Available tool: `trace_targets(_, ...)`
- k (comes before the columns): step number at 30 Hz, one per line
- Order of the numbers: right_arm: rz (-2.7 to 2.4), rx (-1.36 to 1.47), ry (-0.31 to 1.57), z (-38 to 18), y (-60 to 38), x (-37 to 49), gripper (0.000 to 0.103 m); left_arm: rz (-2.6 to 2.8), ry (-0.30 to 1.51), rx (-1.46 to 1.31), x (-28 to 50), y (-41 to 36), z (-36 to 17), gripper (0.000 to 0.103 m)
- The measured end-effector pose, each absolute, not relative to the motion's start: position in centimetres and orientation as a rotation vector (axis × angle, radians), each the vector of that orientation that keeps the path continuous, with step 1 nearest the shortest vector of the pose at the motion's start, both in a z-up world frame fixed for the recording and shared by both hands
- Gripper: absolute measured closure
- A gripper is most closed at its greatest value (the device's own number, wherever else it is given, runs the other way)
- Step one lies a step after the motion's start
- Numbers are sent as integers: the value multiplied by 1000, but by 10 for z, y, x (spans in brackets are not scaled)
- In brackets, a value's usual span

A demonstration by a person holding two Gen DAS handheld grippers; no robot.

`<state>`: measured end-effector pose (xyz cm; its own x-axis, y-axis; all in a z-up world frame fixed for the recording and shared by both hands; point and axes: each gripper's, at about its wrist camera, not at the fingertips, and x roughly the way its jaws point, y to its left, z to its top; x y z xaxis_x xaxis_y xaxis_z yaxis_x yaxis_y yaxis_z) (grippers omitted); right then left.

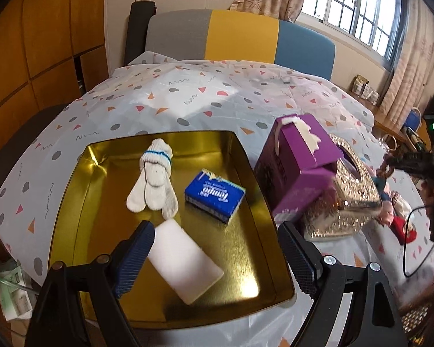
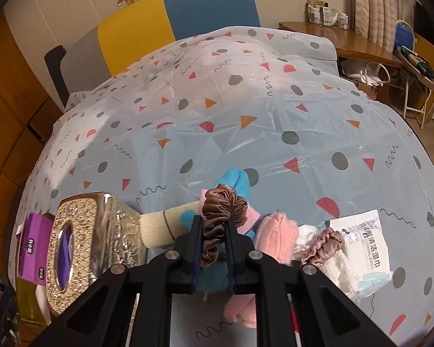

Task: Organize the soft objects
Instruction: 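Carry the white glove with the left tool into the gold tray and release, then carry the brown scrunchie with the right tool into the gold tray and release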

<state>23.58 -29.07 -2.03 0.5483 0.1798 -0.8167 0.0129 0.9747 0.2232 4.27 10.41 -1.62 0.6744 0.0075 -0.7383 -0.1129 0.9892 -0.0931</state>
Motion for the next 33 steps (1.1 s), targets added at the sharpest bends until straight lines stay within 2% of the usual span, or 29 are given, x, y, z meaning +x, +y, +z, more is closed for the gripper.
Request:
trace_targets(6,154,188,947,2,-256,239,90,68,828,-124,29,106,-19,15)
trace_targets(22,534,66,770,95,-80,217,90,127,825,-171,11,137,-27,13)
trace_targets(28,700,-10,781,88,-22,181,90,184,824,-187,6,154,-31,10)
trace_targets(33,804,-82,841,60,12,147,90,221,828,-209,3,167,-35,9)
